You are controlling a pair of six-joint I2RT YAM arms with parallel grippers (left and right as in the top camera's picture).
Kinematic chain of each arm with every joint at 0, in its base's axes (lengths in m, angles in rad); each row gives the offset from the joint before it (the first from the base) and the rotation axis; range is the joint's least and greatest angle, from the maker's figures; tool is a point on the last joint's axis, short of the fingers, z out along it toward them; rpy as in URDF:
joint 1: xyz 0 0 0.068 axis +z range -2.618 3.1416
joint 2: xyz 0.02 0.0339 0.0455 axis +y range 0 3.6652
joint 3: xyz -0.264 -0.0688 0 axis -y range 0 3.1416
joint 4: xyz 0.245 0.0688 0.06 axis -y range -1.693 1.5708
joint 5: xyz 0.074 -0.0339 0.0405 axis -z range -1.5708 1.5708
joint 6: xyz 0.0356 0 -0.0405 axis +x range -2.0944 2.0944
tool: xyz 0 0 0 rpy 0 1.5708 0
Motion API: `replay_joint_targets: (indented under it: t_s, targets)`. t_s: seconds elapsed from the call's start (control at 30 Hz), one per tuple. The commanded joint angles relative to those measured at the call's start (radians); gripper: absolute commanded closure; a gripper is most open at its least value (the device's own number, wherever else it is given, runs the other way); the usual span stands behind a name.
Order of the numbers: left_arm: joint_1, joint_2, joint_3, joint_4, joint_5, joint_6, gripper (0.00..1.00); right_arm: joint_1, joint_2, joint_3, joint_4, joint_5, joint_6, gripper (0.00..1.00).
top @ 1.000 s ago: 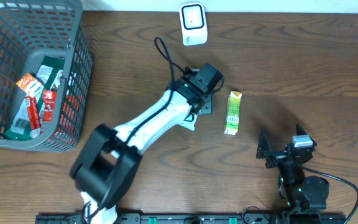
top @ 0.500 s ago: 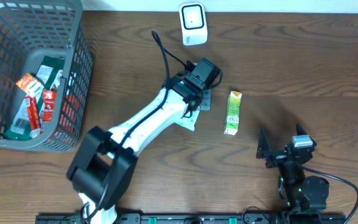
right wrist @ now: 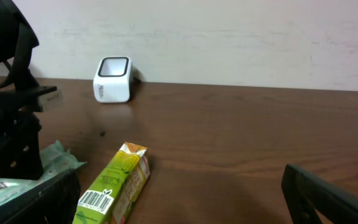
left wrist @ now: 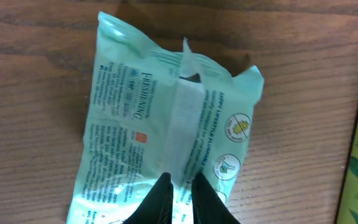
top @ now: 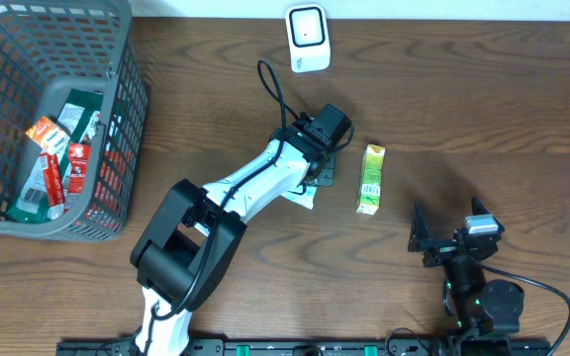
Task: Scan the item barcode
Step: 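Carry the wipe pack to the table left of the carton and release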
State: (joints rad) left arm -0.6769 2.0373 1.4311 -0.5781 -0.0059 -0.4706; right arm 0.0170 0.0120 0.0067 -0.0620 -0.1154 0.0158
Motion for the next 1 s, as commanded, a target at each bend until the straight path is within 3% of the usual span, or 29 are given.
replay_joint_targets:
  t_s: [0.0,0.2,0.33,0.7,0.93,0.97]
  targets:
    - [0.003,0.003,-0.010,-0.005,0.021,0.006,0.86,-0.011,-0.005,-0.001,-0.003,0.002,0.013,0.01]
    - [-0.005,0.005,-0.053,0.012,0.020,0.006,0.85,-0.011,-0.005,-0.001,-0.003,0.002,0.013,0.01]
    - [-0.008,0.005,-0.081,0.020,0.020,0.006,0.70,-0.011,-0.005,-0.001,-0.003,0.002,0.013,0.01]
    - [0.012,-0.089,0.012,0.023,0.021,0.048,0.58,-0.011,-0.005,-0.001,-0.003,0.002,0.013,0.01]
    - [0.082,-0.159,0.013,-0.021,0.013,0.058,0.57,-0.011,-0.005,-0.001,-0.003,0.002,0.013,0.01]
    - [0.114,-0.154,0.005,-0.047,0.014,0.060,0.67,-0.011,-0.005,-0.001,-0.003,0.002,0.013,0.01]
